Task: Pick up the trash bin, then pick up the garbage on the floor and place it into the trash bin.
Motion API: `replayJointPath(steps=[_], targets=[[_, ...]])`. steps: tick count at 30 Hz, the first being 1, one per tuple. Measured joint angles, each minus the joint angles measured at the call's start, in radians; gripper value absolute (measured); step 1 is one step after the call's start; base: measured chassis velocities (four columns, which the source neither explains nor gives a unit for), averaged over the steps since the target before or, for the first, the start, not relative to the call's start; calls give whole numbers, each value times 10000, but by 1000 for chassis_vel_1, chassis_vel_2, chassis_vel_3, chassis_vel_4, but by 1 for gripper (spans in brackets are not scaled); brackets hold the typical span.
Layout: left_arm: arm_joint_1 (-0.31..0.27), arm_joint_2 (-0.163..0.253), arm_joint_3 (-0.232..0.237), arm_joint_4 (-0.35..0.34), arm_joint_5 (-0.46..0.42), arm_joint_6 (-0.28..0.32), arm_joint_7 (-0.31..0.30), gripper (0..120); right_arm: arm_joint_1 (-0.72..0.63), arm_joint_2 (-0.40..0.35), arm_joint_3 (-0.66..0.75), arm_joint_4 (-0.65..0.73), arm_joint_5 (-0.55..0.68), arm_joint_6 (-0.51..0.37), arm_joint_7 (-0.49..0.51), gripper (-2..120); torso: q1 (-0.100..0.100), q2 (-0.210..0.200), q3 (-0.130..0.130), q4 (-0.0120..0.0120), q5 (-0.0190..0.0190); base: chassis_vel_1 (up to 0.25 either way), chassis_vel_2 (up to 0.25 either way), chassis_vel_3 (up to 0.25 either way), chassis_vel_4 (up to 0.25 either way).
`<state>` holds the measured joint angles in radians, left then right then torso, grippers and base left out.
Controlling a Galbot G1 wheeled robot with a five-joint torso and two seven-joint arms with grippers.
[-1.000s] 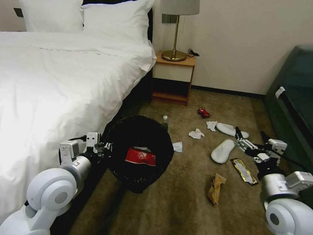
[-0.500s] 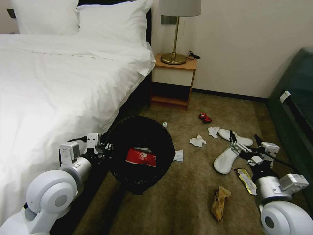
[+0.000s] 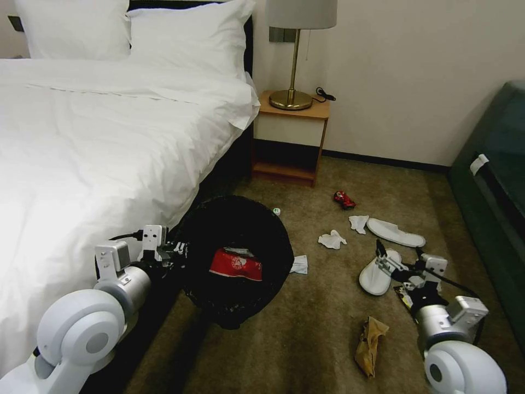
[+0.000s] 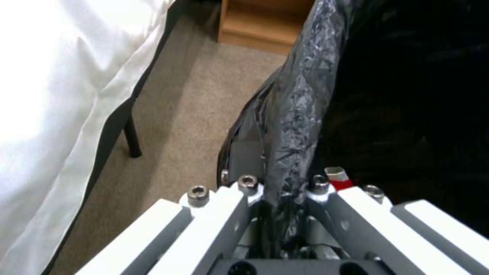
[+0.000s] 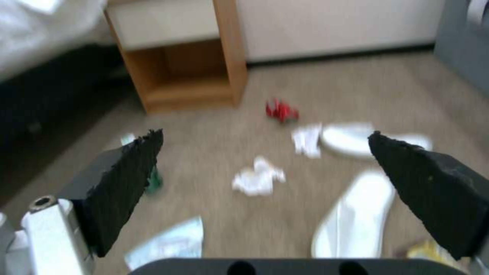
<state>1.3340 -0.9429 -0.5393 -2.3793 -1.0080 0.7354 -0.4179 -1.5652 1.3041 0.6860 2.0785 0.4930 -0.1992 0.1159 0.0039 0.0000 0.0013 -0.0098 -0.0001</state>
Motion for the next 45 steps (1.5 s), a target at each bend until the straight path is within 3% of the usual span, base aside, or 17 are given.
replayJointPath(steps=[7, 16, 28, 45], targets=[[92, 27, -69, -143, -5, 0, 0, 2, 230, 48, -440, -2162, 489, -100, 15, 100, 0, 0, 0, -1, 2, 0, 0, 0, 0], [72, 41, -77, -171, -44, 0, 23, 2, 644, 263, -502, -3614, 458, -156, 239, 100, 0, 0, 0, 0, 2, 0, 0, 0, 0], [-35, 50, -13, -141, -129, 0, 41, 2, 804, 411, -549, -4477, 491, -257, 501, 100, 0, 0, 0, -1, 0, 0, 0, 0, 0], [-103, 138, 38, -103, -163, 0, 42, 2, 865, 640, -619, -4857, 1030, -1098, 1353, 100, 0, 0, 0, 0, 0, 0, 0, 0, 0]])
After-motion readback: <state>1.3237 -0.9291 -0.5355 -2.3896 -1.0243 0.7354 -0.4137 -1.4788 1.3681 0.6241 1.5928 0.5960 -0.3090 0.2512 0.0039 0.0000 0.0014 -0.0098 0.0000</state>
